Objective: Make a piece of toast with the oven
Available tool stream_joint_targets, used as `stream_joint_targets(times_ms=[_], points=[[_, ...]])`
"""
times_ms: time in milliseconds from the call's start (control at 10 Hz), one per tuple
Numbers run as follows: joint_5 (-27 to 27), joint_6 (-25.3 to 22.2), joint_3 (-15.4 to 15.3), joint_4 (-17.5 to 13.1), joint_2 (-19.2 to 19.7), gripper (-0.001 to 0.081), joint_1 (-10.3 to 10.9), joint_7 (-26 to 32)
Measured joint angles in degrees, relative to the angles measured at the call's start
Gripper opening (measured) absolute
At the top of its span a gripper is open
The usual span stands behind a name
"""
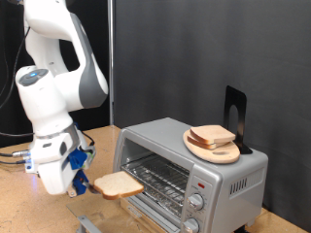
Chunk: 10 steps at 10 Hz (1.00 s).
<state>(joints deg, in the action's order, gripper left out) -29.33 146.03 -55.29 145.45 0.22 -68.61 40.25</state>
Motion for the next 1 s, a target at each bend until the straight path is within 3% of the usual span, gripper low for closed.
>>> stream_joint_targets(times_ms=[700, 1000], points=[[1.8, 5.4, -5.7, 3.6, -0.8, 0.0485, 3.6, -8.1], [6.3, 5.8, -6.5, 4.4, -0.8, 0.0485, 3.9, -12.5]])
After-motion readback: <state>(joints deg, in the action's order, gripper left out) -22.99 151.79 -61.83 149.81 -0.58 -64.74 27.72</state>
